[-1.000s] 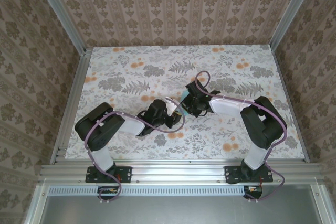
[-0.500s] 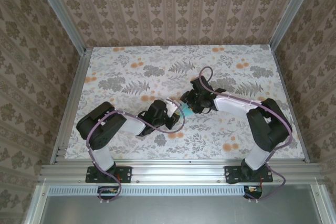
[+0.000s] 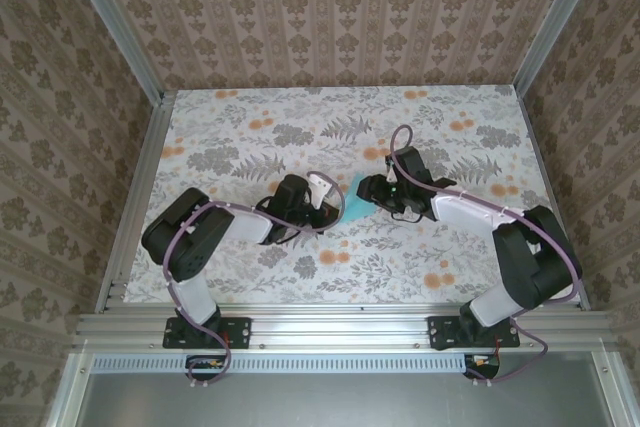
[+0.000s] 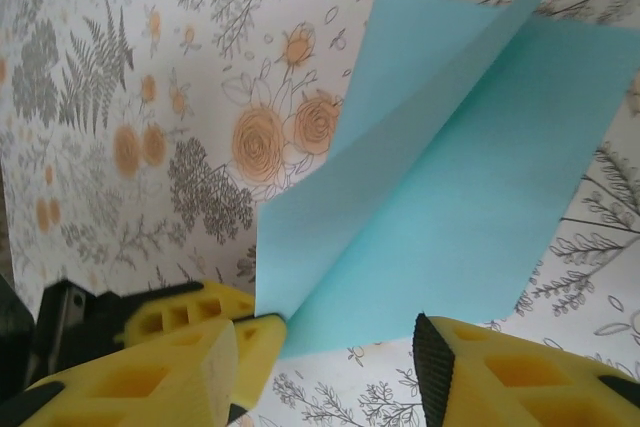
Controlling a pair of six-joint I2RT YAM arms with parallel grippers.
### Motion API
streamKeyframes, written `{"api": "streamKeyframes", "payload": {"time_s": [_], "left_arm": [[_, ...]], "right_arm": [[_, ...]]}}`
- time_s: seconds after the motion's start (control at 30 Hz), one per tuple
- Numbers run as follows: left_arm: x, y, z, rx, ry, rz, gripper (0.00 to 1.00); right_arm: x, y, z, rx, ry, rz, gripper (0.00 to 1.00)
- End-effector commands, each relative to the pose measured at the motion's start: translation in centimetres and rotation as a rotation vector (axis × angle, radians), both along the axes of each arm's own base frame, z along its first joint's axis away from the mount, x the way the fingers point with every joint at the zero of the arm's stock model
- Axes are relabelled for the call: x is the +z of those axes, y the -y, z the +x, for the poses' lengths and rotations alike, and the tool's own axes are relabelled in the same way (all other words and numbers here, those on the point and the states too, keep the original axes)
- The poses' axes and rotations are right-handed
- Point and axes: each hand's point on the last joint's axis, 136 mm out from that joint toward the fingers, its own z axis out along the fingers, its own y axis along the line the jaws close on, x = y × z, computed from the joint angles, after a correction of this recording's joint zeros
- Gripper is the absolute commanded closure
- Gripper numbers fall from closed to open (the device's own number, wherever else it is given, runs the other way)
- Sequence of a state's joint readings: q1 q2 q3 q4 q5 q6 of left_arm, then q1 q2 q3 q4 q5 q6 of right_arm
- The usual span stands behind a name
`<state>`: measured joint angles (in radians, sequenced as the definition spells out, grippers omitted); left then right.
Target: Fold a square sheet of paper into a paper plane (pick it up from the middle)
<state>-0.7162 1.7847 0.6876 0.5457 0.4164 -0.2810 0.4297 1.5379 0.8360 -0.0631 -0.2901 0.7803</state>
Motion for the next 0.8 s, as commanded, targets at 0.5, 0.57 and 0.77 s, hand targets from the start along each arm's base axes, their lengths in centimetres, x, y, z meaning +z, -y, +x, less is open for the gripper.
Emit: {"api": "streamKeyframes", "payload": {"time_s": [0.5,0.57,0.77], "left_arm": [[-2.1,-0.5,0.1,0.049,-0.299,-0.071,1.00],[-2.3,-0.6,0.2,0.068,-0.343,-0.084,1.00],[-2.2,-0.1,-0.1,0.065,-0.441,-0.126,1.00]], "right_arm": [[-4.0,-2.4,0.9,0.142,-0.034,0.025,0.52],[-4.1,-2.5,1.2,0.139,-0.038,0.027,0.53],[-4.6,-2.7,1.9,0.135,-0.052,0.018,0.60]]}}
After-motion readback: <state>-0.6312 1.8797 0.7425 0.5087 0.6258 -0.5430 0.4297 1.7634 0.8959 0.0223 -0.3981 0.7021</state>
